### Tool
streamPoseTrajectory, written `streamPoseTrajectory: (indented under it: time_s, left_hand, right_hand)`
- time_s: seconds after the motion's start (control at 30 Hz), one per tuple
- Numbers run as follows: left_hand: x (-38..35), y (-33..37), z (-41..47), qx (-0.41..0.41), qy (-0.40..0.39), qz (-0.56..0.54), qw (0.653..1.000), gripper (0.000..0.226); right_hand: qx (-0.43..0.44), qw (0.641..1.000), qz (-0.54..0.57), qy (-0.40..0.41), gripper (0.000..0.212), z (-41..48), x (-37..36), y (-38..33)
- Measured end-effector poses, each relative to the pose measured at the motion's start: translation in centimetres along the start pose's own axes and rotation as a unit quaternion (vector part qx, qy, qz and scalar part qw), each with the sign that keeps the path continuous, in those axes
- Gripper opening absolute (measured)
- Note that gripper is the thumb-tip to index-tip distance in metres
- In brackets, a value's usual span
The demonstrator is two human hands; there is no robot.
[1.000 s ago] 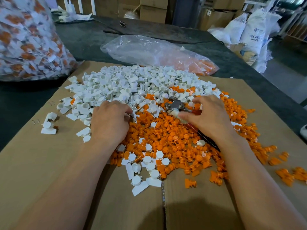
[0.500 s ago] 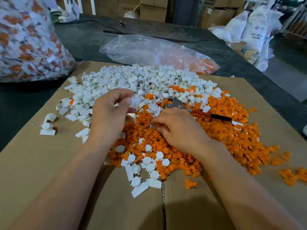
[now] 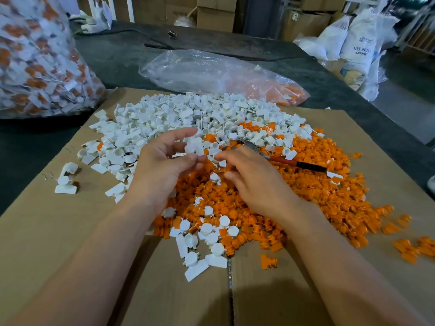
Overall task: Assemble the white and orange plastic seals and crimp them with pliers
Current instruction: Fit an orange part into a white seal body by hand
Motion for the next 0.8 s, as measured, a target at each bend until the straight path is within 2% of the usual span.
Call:
streamPoseTrajectory:
  time_s: [0.2,0.37,0.57,0.73,0.8]
  left_hand:
    - [-0.6,0.3,-0.4,0.004,-0.027,-0.027,0.999,0.029]
    - [-1.0,0.1,-0.7,-0.004,-0.051,0.029,0.998,0.023]
    - [-1.6,0.3,-0.9,0.006,-0.079,-0.045,0.996,0.034]
    - [-2.4,0.1,-1.1,0.031,-0.117,-0.087,0.989,0.028]
    - [-2.2,0.2,-1.1,0.024,-0.111,-0.081,0.990,0.034]
  right_hand:
    - [-0.034,0.990,0.120,0.071,0.022,-0.4,1.6,0.8]
    - [-0.059,0.975,0.195,0.087,0.014,-0.5,1.6,1.1]
    - [-0.036,0.954,0.268,0.127,0.037,-0.9,2.3,0.4]
    - [-0.044,0.945,0.291,0.146,0.034,-1.0,2.3,0.5]
    - [-0.050,0.941,0.298,0.152,0.033,-1.0,2.3,0.6]
Point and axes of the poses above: each hand's wrist, its own z-axis towards the middle knuckle, its own x-axis out of the back of the hand, y = z × x, the point moved 7 cm from there along z, towards the middle knuckle, and after that the axes turned 5 degrees about z, right-handed, at the moved point
